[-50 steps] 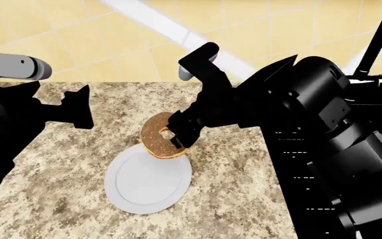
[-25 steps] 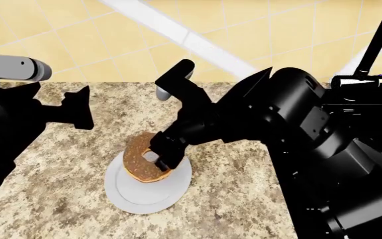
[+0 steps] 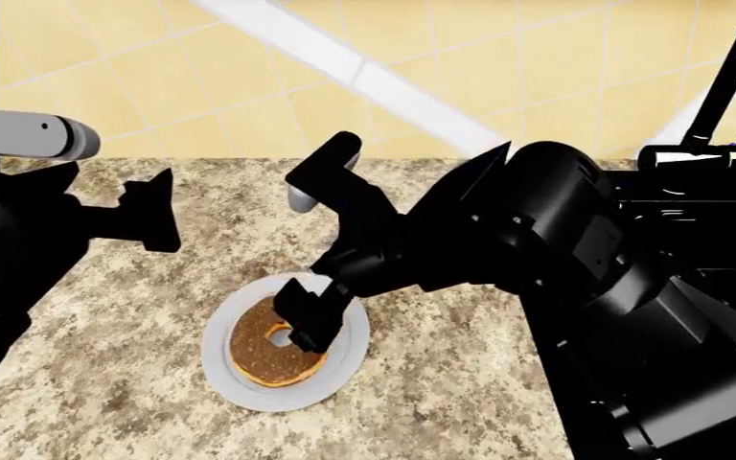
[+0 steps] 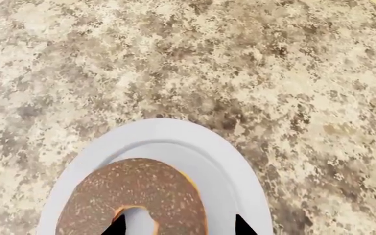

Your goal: Place the pastries on the plates.

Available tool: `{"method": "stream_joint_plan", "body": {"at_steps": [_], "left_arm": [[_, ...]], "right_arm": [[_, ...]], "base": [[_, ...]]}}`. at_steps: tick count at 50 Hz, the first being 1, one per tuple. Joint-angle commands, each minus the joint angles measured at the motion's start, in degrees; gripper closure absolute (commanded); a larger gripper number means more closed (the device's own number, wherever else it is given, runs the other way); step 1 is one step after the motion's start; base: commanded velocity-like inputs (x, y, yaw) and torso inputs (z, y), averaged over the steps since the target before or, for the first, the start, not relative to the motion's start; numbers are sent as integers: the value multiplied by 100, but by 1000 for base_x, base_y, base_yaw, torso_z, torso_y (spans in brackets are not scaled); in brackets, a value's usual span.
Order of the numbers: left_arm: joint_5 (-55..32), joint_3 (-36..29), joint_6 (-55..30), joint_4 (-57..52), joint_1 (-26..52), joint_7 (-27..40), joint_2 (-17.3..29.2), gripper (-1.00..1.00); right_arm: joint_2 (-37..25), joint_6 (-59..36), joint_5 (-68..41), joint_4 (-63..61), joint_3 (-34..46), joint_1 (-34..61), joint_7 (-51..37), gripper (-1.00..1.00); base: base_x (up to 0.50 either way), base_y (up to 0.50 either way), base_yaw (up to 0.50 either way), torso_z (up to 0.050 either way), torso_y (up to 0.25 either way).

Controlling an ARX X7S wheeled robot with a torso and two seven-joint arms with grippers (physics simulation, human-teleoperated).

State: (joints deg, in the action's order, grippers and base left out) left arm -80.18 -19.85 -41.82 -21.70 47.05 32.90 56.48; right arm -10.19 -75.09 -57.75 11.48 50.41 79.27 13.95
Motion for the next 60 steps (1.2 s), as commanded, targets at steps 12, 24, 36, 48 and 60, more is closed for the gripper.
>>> {"method": "stream_joint_plan", "body": {"at_steps": [12,24,36,48,60], "left_arm": [[69,-58,-9,58,93,-18,-124,-100],[13,-51,-93,74,203,-42,-72,-100],[13,-222,-395,245,756,-33,-295,-100],[309,-822,-1295,1590,2949,-729,-1207,-100],[880,-1397,-1657,2409,4177,-1345,-1843,-100]], "right_arm": [[-122,113,75,227,-156,292,31,-100],[-575,558,135,586,-646,463,8,-100],[-941,902,277,737,-1169,744,-452,-100],[-1381,1717,714,306,-1465,524,-1036,-100],[-1338,1552,937,760,-1459,1517,-1028,-100]], "base": [[0,0,0,0,0],[0,0,0,0,0],[0,0,0,0,0],[0,0,0,0,0],[0,0,0,0,0]]}}
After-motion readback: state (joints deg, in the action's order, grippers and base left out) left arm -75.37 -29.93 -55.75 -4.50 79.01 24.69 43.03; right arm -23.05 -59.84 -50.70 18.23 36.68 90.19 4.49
